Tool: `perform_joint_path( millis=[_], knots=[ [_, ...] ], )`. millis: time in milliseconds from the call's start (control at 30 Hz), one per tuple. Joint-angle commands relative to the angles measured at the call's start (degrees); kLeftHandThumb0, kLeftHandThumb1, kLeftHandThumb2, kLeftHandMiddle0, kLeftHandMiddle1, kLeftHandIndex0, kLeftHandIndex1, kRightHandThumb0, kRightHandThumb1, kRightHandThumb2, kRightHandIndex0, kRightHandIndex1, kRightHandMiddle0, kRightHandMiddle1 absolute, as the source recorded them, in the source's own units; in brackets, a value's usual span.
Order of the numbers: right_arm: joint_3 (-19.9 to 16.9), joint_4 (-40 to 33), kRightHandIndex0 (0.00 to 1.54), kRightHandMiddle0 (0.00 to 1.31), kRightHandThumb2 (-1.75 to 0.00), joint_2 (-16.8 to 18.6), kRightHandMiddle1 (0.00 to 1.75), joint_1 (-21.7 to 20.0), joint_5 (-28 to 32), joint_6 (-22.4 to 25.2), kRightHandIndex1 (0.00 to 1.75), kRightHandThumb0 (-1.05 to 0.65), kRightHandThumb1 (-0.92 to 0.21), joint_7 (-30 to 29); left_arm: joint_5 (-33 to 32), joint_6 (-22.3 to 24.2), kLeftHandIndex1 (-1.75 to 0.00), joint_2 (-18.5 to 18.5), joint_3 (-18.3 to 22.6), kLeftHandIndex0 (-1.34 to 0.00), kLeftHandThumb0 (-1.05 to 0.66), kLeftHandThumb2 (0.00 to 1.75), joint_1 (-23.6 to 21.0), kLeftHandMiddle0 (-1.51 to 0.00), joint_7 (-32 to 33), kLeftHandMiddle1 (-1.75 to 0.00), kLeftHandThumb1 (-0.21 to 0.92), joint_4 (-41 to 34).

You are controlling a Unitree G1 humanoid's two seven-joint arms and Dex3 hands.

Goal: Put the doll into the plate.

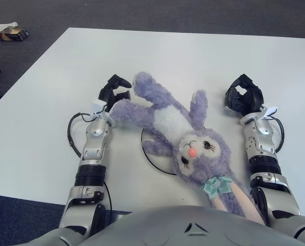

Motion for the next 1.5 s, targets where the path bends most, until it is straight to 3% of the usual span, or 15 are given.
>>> perform_joint_path(
  millis=[0,300,833,1467],
  knots=[
    [0.12,2.75,1.10,0.52,-1.18,4.33,1.75,3.79,0.31,-2.94,1.75,-0.44,-0.43,-0.89,0.20,-0.03,-1.75,-0.92,-0.16,-0.53,-0.45,1.20,2.80,-1.26,0.85,-1.75,0.42,2.44],
    [0.40,3.70,1.09,0.55,-1.22,4.45,1.75,3.66,0.52,-5.73,1.75,-0.46,-0.39,-0.74,0.39,-0.04,-1.75,-0.59,-0.34,-0.53,-0.45,1.19,2.67,-1.27,1.28,-1.75,0.42,2.73],
    [0.57,2.63,1.05,0.58,-1.27,3.89,1.75,4.57,1.22,-5.26,1.75,-0.47,-0.35,1.82,0.25,-0.40,-1.75,-0.10,0.11,-0.53,-0.45,1.19,2.41,-1.28,2.14,-1.75,0.42,2.15],
    [2.13,0.00,1.16,0.61,-1.31,2.63,1.75,7.67,-4.15,-7.66,1.75,-0.48,-0.32,-1.27,-1.91,-3.81,-1.75,-0.71,1.29,-0.50,-0.43,1.14,2.95,-1.24,0.87,-1.75,0.46,2.35]
  ],
)
